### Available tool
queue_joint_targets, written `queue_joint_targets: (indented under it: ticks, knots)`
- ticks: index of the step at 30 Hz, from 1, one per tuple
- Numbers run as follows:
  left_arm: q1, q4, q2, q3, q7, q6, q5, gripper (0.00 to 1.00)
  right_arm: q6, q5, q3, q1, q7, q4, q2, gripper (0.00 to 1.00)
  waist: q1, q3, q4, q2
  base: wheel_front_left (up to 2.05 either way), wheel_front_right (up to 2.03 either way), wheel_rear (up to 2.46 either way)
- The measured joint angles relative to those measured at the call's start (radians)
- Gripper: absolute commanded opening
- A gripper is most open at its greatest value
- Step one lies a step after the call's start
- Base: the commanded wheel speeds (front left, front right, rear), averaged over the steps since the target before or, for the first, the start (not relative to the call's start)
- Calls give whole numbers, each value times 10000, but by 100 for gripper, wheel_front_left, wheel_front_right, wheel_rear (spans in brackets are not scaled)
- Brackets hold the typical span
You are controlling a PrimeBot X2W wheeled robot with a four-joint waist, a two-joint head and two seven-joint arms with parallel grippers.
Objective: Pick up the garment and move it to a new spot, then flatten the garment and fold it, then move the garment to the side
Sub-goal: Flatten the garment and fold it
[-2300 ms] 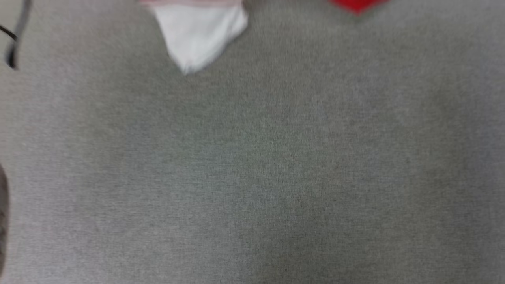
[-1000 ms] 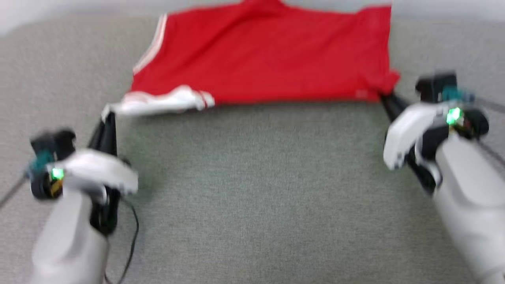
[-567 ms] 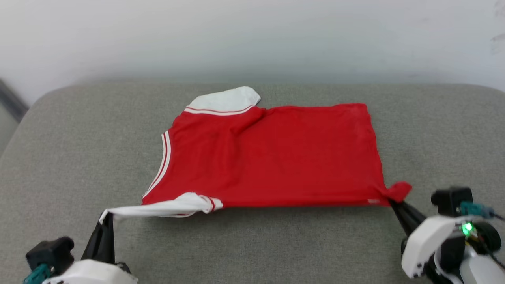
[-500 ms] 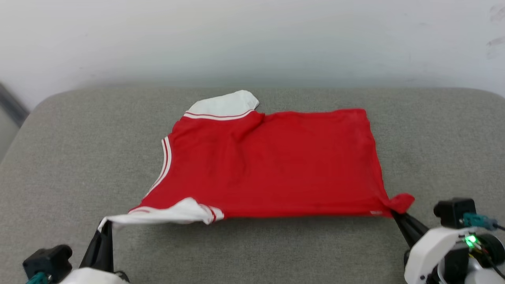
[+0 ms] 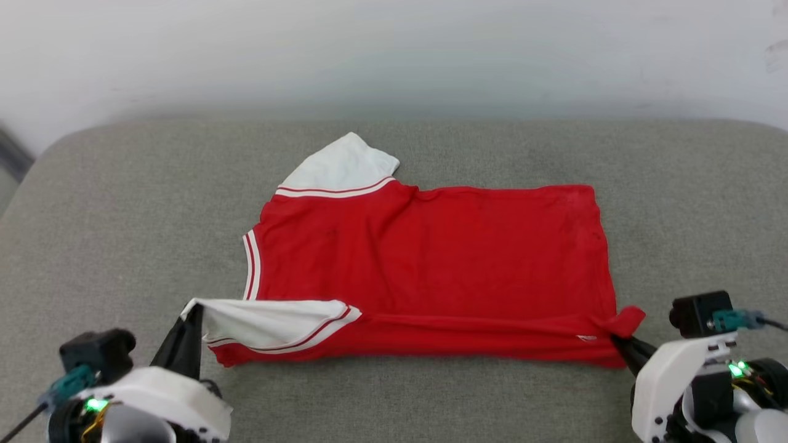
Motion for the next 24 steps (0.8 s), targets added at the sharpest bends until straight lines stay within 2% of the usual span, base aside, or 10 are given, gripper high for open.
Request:
queue_joint_targets:
  ticks: [8,10,11,13,15,16,19,20,21,24]
  knots:
    - [-2201,2629,-366,-433,-244,-999,-293,0,-2,138,410,-1721,-232,1605,-155,0,2,741,65,0,0,0,0]
    - [-2714,3319,-397,-489,-337,-1214,-305,0,-2,213,558,-2099,-383,2107,-180,5,2,923,73,0,0,0,0]
    - [-2924,3624,-430,-564,-337,-1312,-347,0,-4,236,644,-2236,-479,2360,-182,14,2,1001,76,0,0,0,0]
    - [-3294,4301,-579,-663,-382,-1530,-399,0,-4,259,874,-2547,-704,2855,-184,41,2,1158,70,0,0,0,0]
    - [-3589,4970,-704,-706,-431,-1766,-556,0,-4,320,1158,-2866,-972,3344,-150,60,3,1278,30,0,0,0,0]
    - [-3706,5321,-721,-709,-508,-1866,-575,0,-4,378,1279,-3009,-1141,3580,-121,100,3,1334,-1,0,0,0,0]
    - [-3917,6142,-909,-771,-564,-2209,-805,57,-2,504,1586,-3286,-1636,4263,-56,100,3,1460,-96,0,0,0,0]
    - [-3990,6403,-1005,-802,-558,-2313,-869,82,-2,552,1666,-3351,-1820,4418,-56,100,2,1488,-116,0,0,0,0]
    - [-4057,6592,-1068,-823,-573,-2405,-953,100,0,591,1743,-3430,-1994,4587,-59,100,3,1502,-130,0,0,0,0]
    - [-4225,7083,-1080,-821,-748,-2523,-1016,100,0,679,1975,-3482,-2564,4903,-140,100,2,1469,-137,0,0,0,0]
